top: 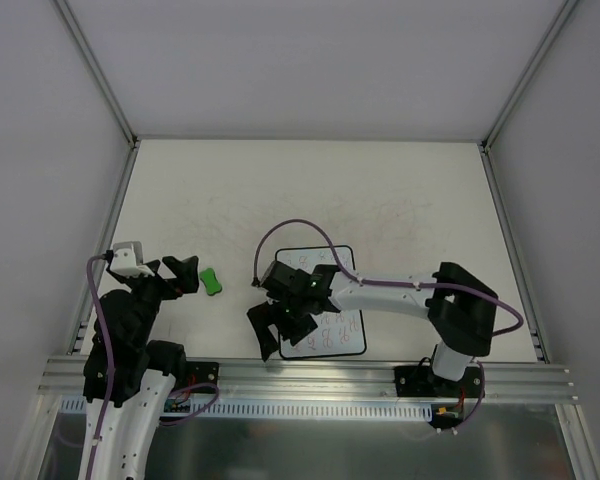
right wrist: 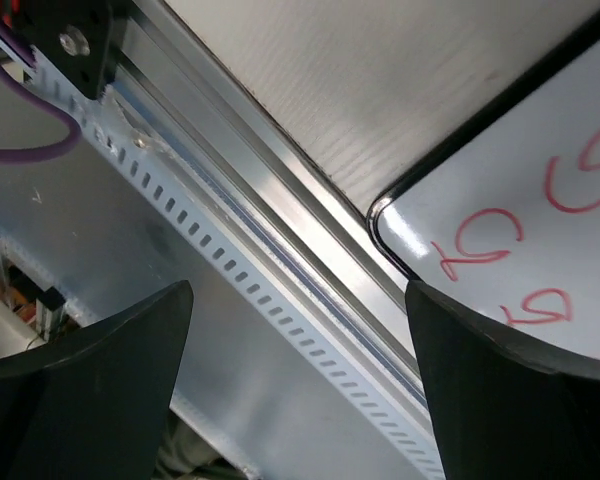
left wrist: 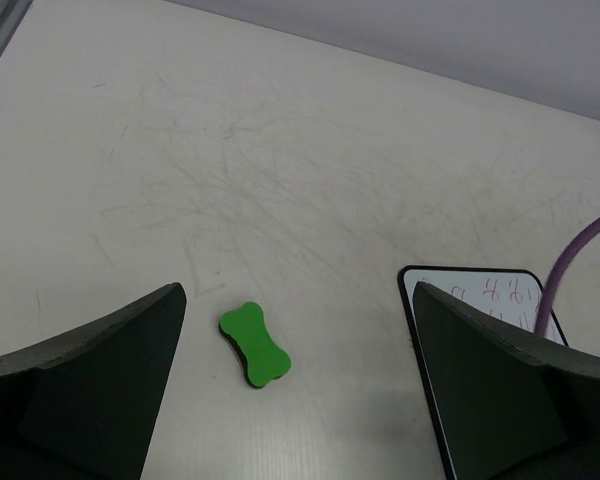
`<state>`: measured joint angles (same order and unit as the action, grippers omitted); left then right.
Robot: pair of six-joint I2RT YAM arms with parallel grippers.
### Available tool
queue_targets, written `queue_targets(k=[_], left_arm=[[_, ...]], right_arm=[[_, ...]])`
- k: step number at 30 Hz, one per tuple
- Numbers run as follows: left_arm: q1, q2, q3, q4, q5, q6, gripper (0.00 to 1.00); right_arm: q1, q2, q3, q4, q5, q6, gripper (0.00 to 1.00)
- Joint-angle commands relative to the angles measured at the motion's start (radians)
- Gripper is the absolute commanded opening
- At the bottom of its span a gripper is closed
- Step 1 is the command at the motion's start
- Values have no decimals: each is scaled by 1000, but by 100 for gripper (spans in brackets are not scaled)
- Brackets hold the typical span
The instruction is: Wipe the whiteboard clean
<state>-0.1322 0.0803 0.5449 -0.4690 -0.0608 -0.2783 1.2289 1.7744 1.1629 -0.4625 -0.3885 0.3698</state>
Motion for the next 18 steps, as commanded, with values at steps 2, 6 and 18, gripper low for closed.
queue_targets(k=[2,6,18], left_arm=[[-7,59,3,6,4,-9,99],[-7,134,13,6,-17,-25,99],[-7,453,85,4,15,-156,99]], right_arm=[[-81,-186,-28,-51,198,-45,93],[-204,-304,-110,-51,322,-52,93],[-468,-573,-373,45,615,0,93]])
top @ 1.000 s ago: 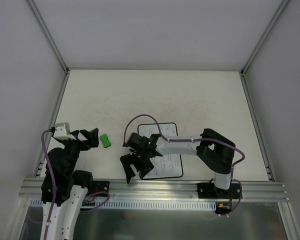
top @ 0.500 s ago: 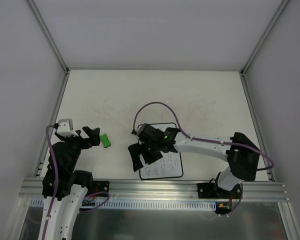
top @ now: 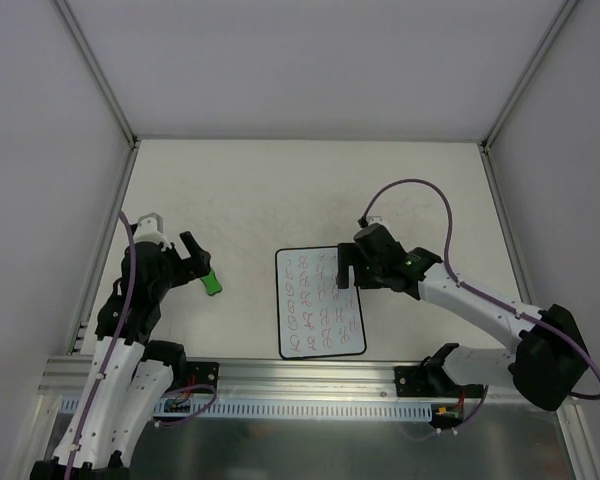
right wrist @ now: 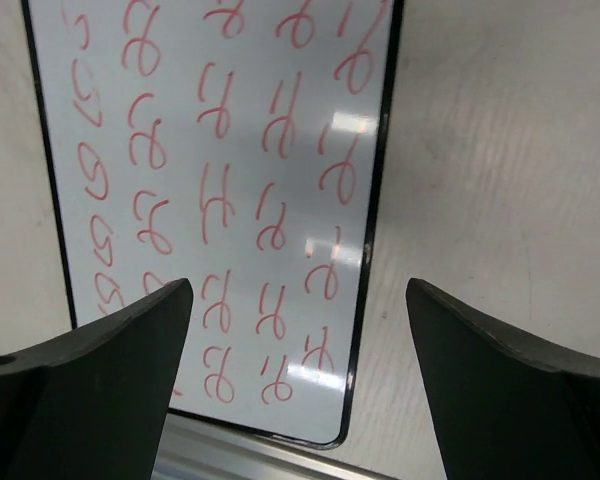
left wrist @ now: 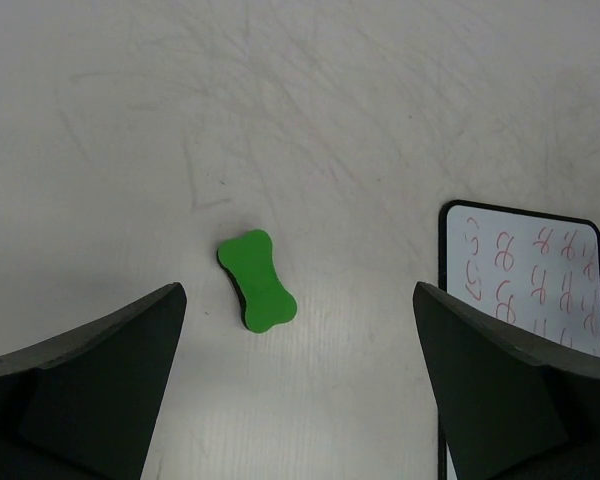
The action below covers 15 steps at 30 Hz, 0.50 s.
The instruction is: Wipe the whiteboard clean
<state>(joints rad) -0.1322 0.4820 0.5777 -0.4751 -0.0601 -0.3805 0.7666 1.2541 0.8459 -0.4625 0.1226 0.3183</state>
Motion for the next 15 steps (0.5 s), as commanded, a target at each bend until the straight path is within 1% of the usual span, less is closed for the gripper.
queue_targets(k=[1,3,5,9,12,15], left_arm=[[-7,87,53,10,11,-89,99],[-7,119,54,12,12,-113,99],[-7,165,54,10,52,-97,99],[-7,250,48,10,43,-165,99],[-7,320,53,9,26,-201,99],[-9,395,63,10,19,-235,99]], right_arm=[[-7,-67,-80,70,130,67,93],[-7,-105,-142,88,158,83,93],[-12,-145,-174,101,204,96,93],[-26,-205,-243,120,258,81,93],[-39,-237,-277,166,267,58,93],[-64,-255,-323,226,244,33,93]])
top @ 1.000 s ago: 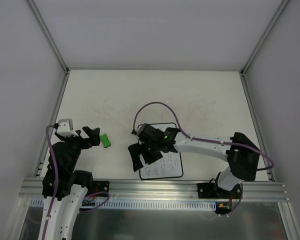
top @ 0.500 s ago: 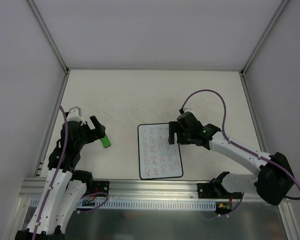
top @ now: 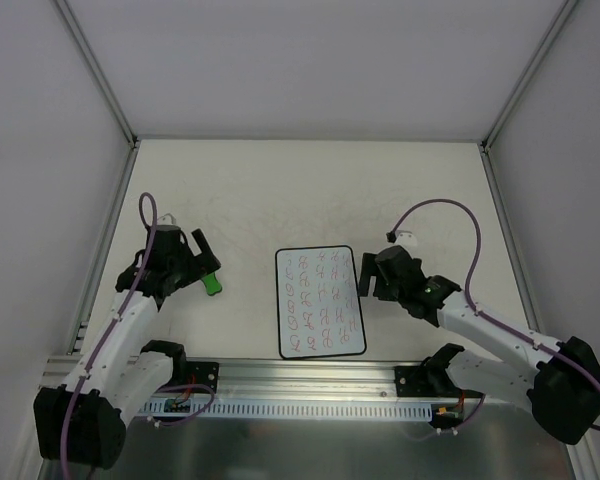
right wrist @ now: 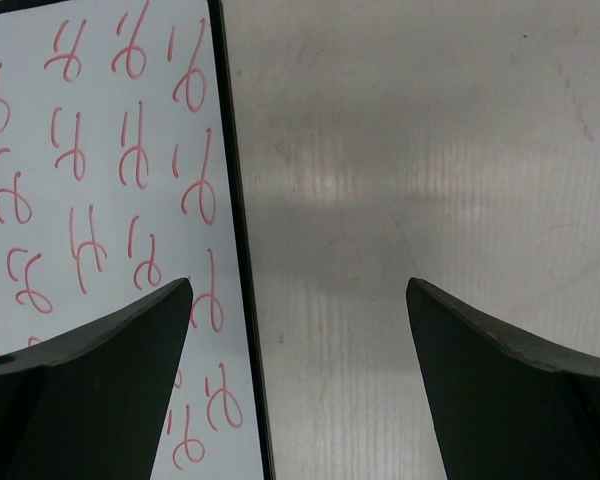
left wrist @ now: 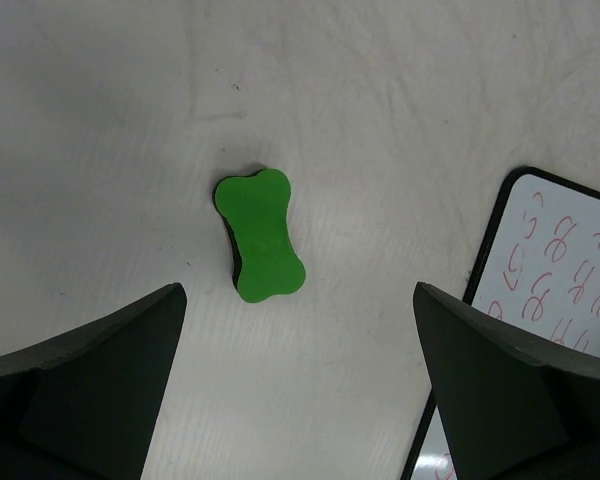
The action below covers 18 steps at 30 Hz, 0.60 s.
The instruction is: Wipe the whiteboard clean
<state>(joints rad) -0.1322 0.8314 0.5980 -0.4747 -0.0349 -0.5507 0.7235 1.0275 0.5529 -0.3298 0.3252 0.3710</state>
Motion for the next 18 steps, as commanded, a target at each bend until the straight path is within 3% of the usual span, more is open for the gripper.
queue_targets(k=[1,5,18], left_arm=[[-9,67,48,8,-7,-68,99],[-38,184,71,10,-32,-94,98],[-93,367,85,-2,-149,-138,74]], right_arm=[[-25,-36,-48,119,29,-27,93],[-47,-47,-82,182,3,-55,93],[-64,-23,-94,236,-74,-75,92]])
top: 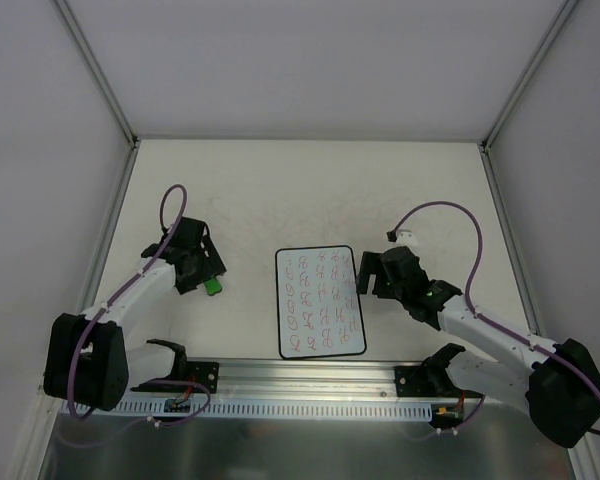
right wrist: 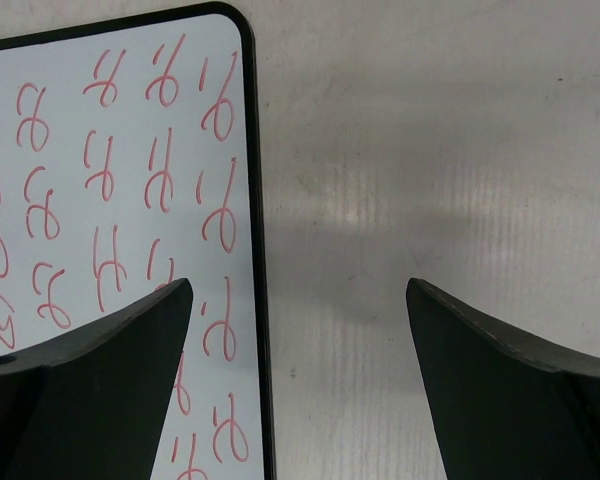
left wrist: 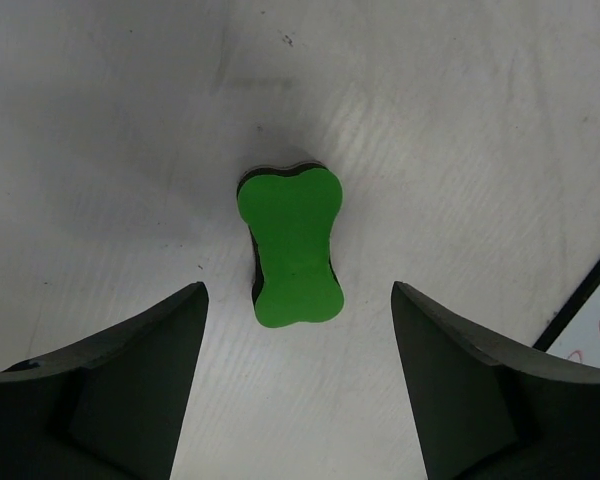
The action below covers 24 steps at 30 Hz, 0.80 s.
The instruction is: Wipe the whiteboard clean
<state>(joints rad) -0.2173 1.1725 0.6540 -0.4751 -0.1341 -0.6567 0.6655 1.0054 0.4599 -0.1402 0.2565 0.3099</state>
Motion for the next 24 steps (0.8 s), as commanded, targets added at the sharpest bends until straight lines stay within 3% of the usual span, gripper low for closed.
queue_targets(k=[1,12,24], left_arm=[[-8,33,32,-2,-53,-35,73],[-7,139,73,0,-48,-46,49],[-8,182,79,0,-58,-50,45]], right_arm=[[-6,7,-1,47,-8,-14,92],[-7,21,3,51,-26,-15,93],[-9,22,3,53,-36,-17,92]])
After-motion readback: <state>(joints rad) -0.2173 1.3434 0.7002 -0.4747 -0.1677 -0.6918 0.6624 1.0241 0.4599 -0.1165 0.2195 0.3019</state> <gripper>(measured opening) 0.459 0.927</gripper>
